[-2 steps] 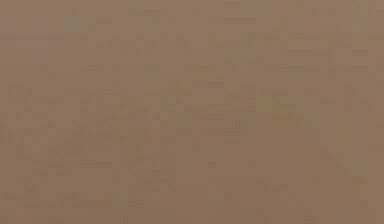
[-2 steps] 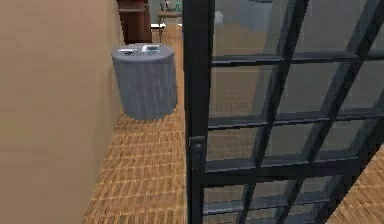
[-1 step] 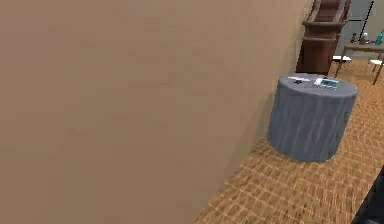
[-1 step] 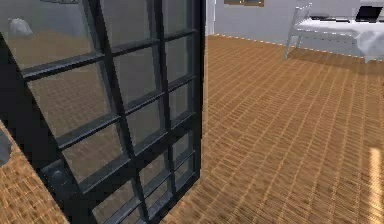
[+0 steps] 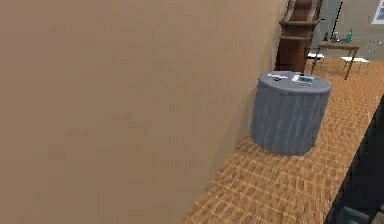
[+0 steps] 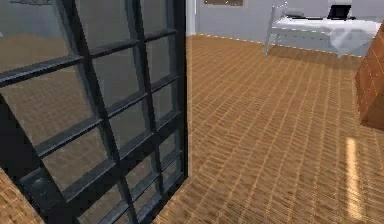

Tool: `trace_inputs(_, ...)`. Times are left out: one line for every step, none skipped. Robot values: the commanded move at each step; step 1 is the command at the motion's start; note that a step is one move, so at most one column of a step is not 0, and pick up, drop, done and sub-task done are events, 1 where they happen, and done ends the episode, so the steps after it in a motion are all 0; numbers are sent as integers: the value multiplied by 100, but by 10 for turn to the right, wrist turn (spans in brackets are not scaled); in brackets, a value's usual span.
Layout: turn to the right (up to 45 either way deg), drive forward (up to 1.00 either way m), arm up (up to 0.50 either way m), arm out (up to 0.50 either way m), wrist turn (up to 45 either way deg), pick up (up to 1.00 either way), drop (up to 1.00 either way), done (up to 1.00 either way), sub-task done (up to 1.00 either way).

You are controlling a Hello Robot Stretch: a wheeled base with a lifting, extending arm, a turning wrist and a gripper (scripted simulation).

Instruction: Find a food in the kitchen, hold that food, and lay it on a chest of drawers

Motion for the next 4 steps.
trace_inputs(0, 60, 0, 0, 0, 0, 0, 0, 0)
trace_inputs(330, 0, 0, 0, 0, 0, 0, 0, 0)
trace_inputs(0, 45, 0, 0, 0, 0, 0, 0, 0)
trace_inputs(330, 0, 0, 0, 0, 0, 0, 0, 0)
